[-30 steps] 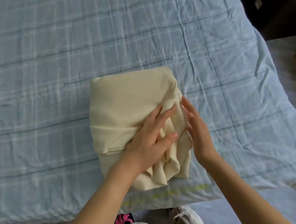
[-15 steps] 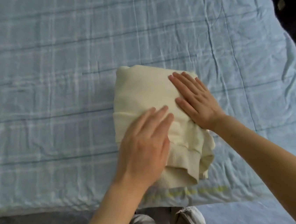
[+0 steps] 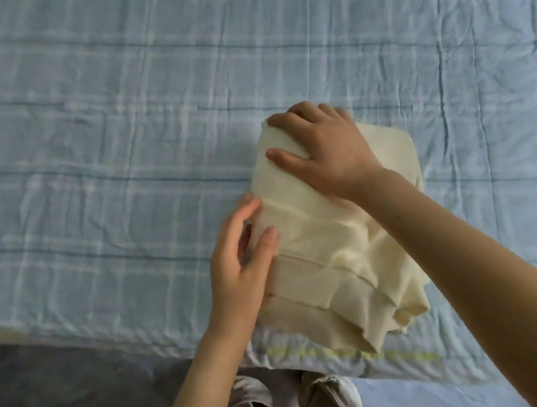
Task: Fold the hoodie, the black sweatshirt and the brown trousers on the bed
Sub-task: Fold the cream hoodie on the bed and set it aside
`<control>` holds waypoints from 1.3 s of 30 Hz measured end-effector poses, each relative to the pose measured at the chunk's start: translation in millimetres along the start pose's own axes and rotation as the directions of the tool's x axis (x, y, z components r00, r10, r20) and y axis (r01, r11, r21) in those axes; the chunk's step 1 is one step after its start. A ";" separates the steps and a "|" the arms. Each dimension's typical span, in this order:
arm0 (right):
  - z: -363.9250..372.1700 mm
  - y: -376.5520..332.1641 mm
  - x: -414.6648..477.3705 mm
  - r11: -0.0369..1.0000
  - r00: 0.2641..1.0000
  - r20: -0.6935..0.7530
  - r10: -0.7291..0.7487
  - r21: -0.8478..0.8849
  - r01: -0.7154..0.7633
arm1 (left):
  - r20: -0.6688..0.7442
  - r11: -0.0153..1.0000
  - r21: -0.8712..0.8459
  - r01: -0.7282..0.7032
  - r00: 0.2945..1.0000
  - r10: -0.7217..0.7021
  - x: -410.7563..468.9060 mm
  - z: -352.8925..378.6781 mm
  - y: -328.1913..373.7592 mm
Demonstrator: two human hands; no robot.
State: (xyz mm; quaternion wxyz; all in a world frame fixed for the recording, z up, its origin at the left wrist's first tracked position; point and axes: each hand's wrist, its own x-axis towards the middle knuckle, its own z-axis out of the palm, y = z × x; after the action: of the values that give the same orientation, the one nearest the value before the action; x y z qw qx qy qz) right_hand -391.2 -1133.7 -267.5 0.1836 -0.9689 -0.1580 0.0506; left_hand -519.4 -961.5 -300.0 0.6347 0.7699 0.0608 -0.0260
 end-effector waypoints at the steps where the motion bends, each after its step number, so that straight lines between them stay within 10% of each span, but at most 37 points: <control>1: 1.8 3.8 -0.7 0.996 0.999 -0.028 0.021 0.091 -0.018 | -0.022 1.000 0.009 -0.011 1.000 0.011 -4.6 -9.2 -3.9; 14: 6.4 15.5 12.6 0.920 0.988 -0.091 0.126 0.382 -0.083 | -0.096 0.818 0.521 -0.244 0.935 0.340 -45.8 -22.3 -14.4; 21: 2.2 3.3 -3.1 0.992 0.985 -0.142 0.100 0.087 -0.088 | 0.087 0.827 0.494 -0.269 0.961 0.261 -34.3 -29.3 -0.9; 25: 17.9 -30.6 -77.4 0.978 0.925 -0.319 0.206 0.071 -0.194 | 0.223 0.696 0.588 -0.412 0.910 0.349 -9.9 -8.5 2.6; 30: 46.5 21.4 -153.1 0.931 0.928 -0.075 0.366 0.025 -0.365 | 0.503 0.388 0.755 -0.529 0.847 0.175 -21.8 43.7 -7.6; 34: 54.7 43.2 -159.1 0.934 0.927 -0.109 0.358 0.048 -0.355 | 0.323 0.650 0.601 -0.465 0.885 0.334 -13.5 34.8 -6.2; 39: 61.9 43.5 -170.9 0.695 0.711 -0.079 0.699 0.312 -0.648 | 0.193 0.992 0.105 0.066 0.977 -0.086 19.6 14.8 -3.8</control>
State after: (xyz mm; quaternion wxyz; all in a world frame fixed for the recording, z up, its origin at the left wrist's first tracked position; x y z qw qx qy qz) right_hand -549.9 -1206.6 -334.2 0.2925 -0.9258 0.2360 0.0413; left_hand -499.9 -974.1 -308.8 0.5978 0.7907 0.0257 -0.1295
